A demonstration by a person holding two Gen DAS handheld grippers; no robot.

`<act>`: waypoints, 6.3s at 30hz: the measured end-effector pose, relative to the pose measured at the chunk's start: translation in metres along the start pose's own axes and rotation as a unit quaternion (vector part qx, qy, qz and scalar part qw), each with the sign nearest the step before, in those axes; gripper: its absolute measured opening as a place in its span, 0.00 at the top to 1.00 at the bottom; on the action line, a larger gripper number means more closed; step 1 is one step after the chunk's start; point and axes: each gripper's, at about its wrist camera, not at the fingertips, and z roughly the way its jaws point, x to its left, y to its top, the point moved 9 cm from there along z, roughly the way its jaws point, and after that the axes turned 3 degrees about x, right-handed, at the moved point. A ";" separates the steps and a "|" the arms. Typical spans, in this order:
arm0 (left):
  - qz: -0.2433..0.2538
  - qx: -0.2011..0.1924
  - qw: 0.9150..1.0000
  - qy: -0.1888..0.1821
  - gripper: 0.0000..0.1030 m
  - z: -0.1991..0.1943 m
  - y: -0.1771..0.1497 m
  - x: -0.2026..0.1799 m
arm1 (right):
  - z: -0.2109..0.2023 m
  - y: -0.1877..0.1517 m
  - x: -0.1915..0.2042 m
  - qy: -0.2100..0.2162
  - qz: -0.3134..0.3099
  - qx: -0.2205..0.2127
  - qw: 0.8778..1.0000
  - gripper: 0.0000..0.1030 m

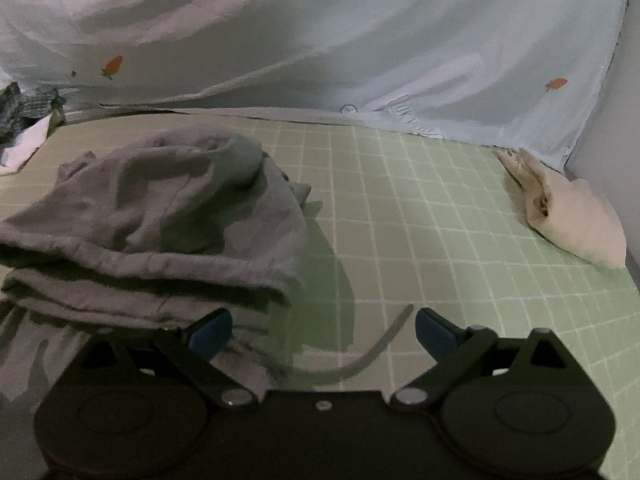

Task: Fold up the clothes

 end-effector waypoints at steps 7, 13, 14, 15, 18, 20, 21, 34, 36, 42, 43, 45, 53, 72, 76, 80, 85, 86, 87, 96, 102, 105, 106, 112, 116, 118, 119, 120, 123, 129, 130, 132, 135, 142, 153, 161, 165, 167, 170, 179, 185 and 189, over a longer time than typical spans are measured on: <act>-0.032 0.039 0.999 0.005 0.03 -0.020 -0.048 0.003 | -0.018 -0.043 -0.002 0.032 0.016 0.040 0.999 0.03; -0.029 0.078 0.997 -0.001 0.03 -0.029 -0.095 -0.002 | -0.027 -0.087 -0.009 0.050 0.056 0.087 0.993 0.02; -0.030 0.083 0.996 -0.003 0.03 -0.031 -0.102 -0.001 | -0.029 -0.094 -0.011 0.050 0.065 0.093 0.992 0.02; -0.033 0.090 0.995 -0.005 0.03 -0.032 -0.110 -0.001 | -0.031 -0.102 -0.013 0.051 0.073 0.100 0.991 0.02; -0.040 0.108 0.993 -0.014 0.03 -0.035 -0.131 0.000 | -0.040 -0.124 -0.012 0.052 0.085 0.118 0.988 0.02; -0.042 0.119 0.992 -0.018 0.03 -0.036 -0.142 0.001 | -0.047 -0.137 -0.009 0.054 0.089 0.126 0.986 0.02; -0.043 0.125 0.991 -0.020 0.03 -0.036 -0.148 0.001 | -0.050 -0.143 -0.008 0.056 0.090 0.131 0.986 0.02; -0.054 0.151 0.985 -0.065 0.24 -0.039 -0.187 -0.004 | -0.075 -0.177 0.012 0.088 0.090 0.138 0.982 0.09; -0.052 0.149 0.985 -0.065 0.34 -0.041 -0.186 -0.005 | -0.076 -0.178 0.015 0.090 0.084 0.138 0.983 0.15; -0.047 0.139 0.984 -0.101 0.83 -0.049 -0.180 -0.012 | -0.083 -0.172 0.021 0.137 0.097 0.128 0.977 0.88; -0.047 0.136 0.984 -0.107 0.87 -0.051 -0.178 -0.014 | -0.084 -0.170 0.022 0.145 0.108 0.128 0.975 0.88; -0.044 0.124 0.985 -0.116 0.88 -0.058 -0.168 -0.017 | -0.087 -0.159 0.022 0.152 0.109 0.113 0.976 0.88; -0.073 0.058 0.983 -0.161 0.89 -0.076 -0.106 -0.024 | -0.107 -0.083 0.016 0.178 0.122 0.017 0.976 0.89; -0.205 -0.013 0.960 -0.190 0.89 -0.023 0.055 -0.010 | -0.031 0.057 -0.024 0.164 0.206 -0.037 0.964 0.88; -0.263 0.048 0.944 -0.192 0.89 0.027 0.046 0.000 | 0.023 0.042 -0.027 0.170 0.248 0.037 0.953 0.87; -0.285 0.043 0.938 -0.195 0.85 0.060 0.081 0.015 | 0.068 0.064 -0.043 0.202 0.306 0.069 0.928 0.82; -0.270 0.020 0.948 -0.166 0.81 0.085 0.119 0.027 | 0.094 0.103 -0.047 0.219 0.293 0.074 0.928 0.72; -0.274 0.018 0.948 -0.161 0.72 0.087 0.119 0.030 | 0.094 0.105 -0.046 0.221 0.290 0.070 0.929 0.66; -0.275 0.016 0.949 -0.156 0.67 0.086 0.116 0.032 | 0.092 0.104 -0.044 0.223 0.291 0.066 0.928 0.62; -0.307 0.029 0.934 -0.182 0.50 0.056 0.077 0.034 | 0.047 0.058 -0.055 0.244 0.370 0.053 0.895 0.36; -0.329 0.041 0.920 -0.210 0.51 0.065 0.082 0.023 | 0.043 0.054 -0.055 0.297 0.418 0.051 0.857 0.74; -0.341 0.057 0.913 -0.219 0.95 0.083 0.091 0.018 | 0.052 0.070 -0.047 0.312 0.419 0.057 0.851 0.93; -0.339 0.059 0.914 -0.215 0.98 0.087 0.097 0.017 | 0.055 0.078 -0.046 0.316 0.418 0.055 0.850 0.93; -0.329 -0.043 0.916 -0.226 0.96 0.071 0.161 0.027 | 0.068 0.147 -0.061 0.343 0.454 -0.018 0.822 0.93; -0.340 -0.081 0.925 -0.149 0.38 0.067 0.165 0.051 | 0.067 0.157 -0.075 0.275 0.443 -0.066 0.851 0.25; -0.320 -0.072 0.935 -0.135 0.21 0.069 0.154 0.054 | 0.064 0.150 -0.071 0.238 0.394 -0.066 0.885 0.19; -0.304 -0.062 0.941 -0.133 0.20 0.072 0.147 0.053 | 0.063 0.146 -0.068 0.220 0.366 -0.063 0.902 0.17; -0.286 -0.046 0.948 -0.130 0.20 0.075 0.137 0.049 | 0.064 0.140 -0.065 0.203 0.334 -0.052 0.919 0.12; -0.230 0.007 0.966 -0.120 0.13 0.087 0.104 0.037 | 0.069 0.115 -0.048 0.170 0.240 -0.014 0.956 0.07; -0.155 0.101 0.974 -0.129 0.11 0.110 0.050 0.006 | 0.091 0.078 -0.012 0.177 0.158 0.055 0.970 0.03; -0.148 0.109 0.974 -0.134 0.09 0.113 0.045 0.002 | 0.096 0.074 -0.007 0.180 0.151 0.062 0.970 0.03; -0.145 0.119 0.971 -0.146 0.07 0.119 0.041 -0.003 | 0.104 0.071 -0.001 0.188 0.143 0.072 0.969 0.01; -0.142 0.123 0.969 -0.163 0.07 0.125 0.041 -0.010 | 0.113 0.072 0.011 0.213 0.137 0.081 0.964 0.00; -0.107 0.112 0.970 -0.189 0.09 0.134 0.053 -0.035 | 0.122 0.080 0.031 0.246 0.121 0.074 0.959 0.00; -0.152 0.101 0.962 -0.204 0.70 0.091 0.039 -0.039 | 0.081 0.069 0.053 0.288 0.160 0.073 0.941 0.67; -0.139 0.100 0.961 -0.215 0.71 0.022 -0.010 -0.030 | 0.003 0.013 0.059 0.300 0.202 0.065 0.930 0.71; -0.119 0.103 0.963 -0.220 0.71 0.005 -0.029 -0.031 | -0.024 -0.014 0.062 0.290 0.215 0.071 0.930 0.71; -0.112 0.106 0.961 -0.228 0.71 -0.002 -0.038 -0.033 | -0.036 -0.024 0.059 0.280 0.219 0.068 0.932 0.71; -0.090 0.113 0.959 -0.243 0.71 -0.011 -0.046 -0.046 | -0.054 -0.038 0.048 0.265 0.232 0.061 0.934 0.71; -0.006 0.090 0.957 -0.276 0.71 -0.027 -0.040 -0.173 | -0.072 -0.069 -0.066 0.228 0.299 0.020 0.926 0.71; 0.059 0.072 0.953 -0.289 0.72 -0.037 -0.012 -0.314 | -0.064 -0.072 -0.202 0.227 0.341 -0.015 0.912 0.71; 0.111 0.044 0.949 -0.292 0.73 -0.040 0.034 -0.403 | -0.057 -0.056 -0.282 0.231 0.370 -0.053 0.898 0.71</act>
